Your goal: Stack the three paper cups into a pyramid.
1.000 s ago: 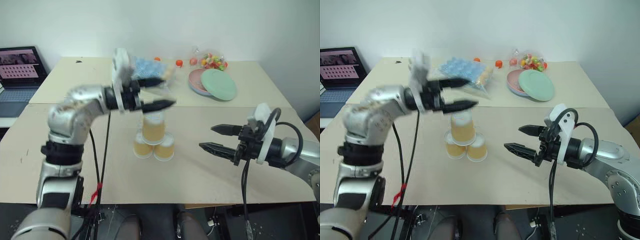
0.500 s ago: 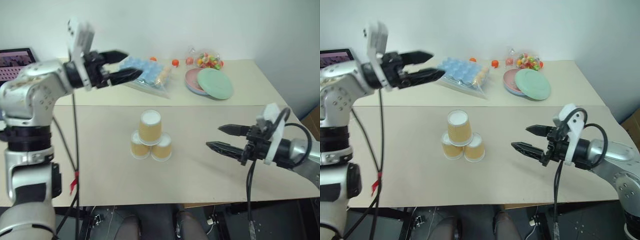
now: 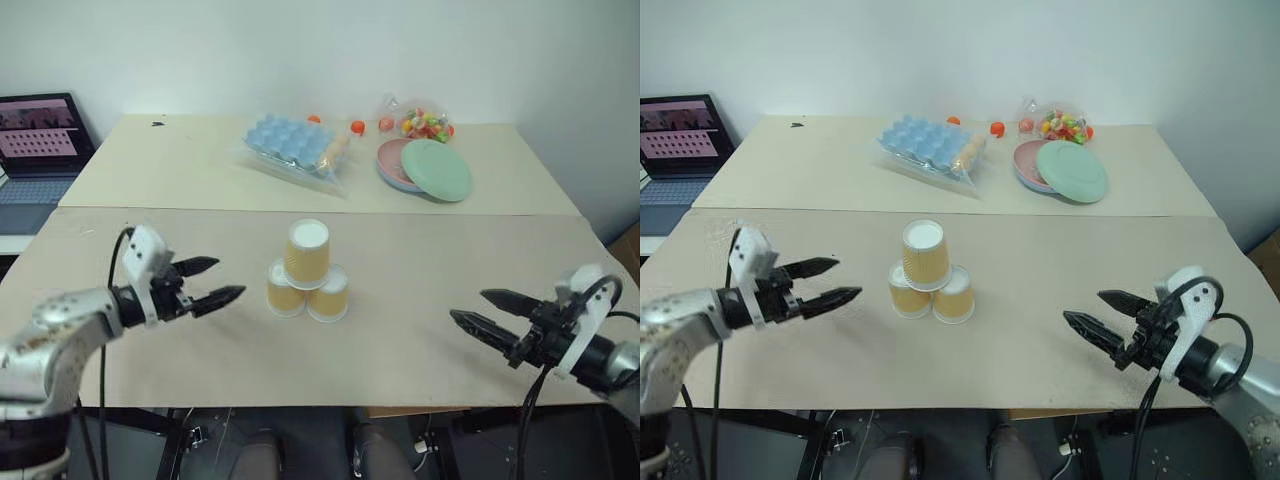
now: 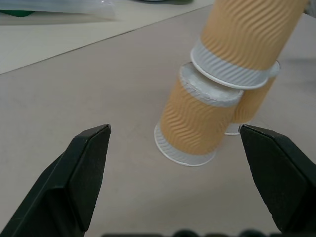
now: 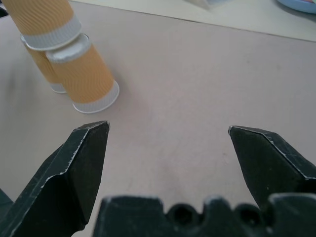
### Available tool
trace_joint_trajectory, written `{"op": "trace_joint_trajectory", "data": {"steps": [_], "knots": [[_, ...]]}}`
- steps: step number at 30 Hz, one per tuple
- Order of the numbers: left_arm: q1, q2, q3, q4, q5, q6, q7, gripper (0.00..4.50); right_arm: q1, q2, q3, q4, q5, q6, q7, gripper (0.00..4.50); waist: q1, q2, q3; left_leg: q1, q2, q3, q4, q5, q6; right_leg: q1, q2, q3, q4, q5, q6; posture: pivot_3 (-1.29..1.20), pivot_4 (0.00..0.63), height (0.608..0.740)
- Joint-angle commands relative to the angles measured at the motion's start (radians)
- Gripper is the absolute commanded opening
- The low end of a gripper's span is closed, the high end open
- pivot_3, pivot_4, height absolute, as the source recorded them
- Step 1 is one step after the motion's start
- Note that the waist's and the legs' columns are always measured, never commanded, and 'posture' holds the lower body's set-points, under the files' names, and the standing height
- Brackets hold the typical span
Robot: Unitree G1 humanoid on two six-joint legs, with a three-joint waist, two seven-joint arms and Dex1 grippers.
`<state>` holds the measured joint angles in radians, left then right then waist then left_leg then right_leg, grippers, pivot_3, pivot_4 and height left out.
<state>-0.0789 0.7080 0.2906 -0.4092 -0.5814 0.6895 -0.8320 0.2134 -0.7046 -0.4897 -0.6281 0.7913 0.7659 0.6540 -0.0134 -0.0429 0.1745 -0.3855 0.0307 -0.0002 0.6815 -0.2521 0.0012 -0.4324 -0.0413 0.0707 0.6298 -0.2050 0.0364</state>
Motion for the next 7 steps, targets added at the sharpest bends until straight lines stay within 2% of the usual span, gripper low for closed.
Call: {"op": "trace_joint_trajectory", "data": {"steps": [1, 4, 7], "knots": [[0.003, -0.079, -0.075, -0.049, 0.078, -0.114, 0.088, 4.44, -0.002, 0.020, 0.082, -0.071, -0.081, -0.072, -0.041, 4.50, 0.000, 0.001, 0.000, 0.002, 0.000, 0.000, 0.000, 0.000, 0.000, 0.003, 0.000, 0.000, 0.000, 0.000, 0.000, 0.00, 0.150, 0.736], [0.009, -0.106, -0.118, -0.043, 0.118, -0.171, 0.096, 4.44, -0.014, 0.032, 0.118, -0.091, -0.094, -0.075, -0.065, 4.50, -0.001, 0.001, 0.000, 0.008, 0.000, 0.000, 0.000, 0.000, 0.000, 0.008, 0.001, 0.000, -0.001, -0.001, -0.003, 0.00, 0.150, 0.736], [0.013, -0.085, -0.120, -0.035, 0.107, -0.163, 0.073, 4.44, -0.024, 0.033, 0.119, -0.096, -0.088, -0.069, -0.076, 4.50, -0.004, 0.001, 0.000, 0.009, 0.001, 0.000, 0.000, 0.000, 0.000, 0.008, 0.002, 0.000, -0.001, -0.002, -0.003, 0.00, 0.150, 0.736]]}}
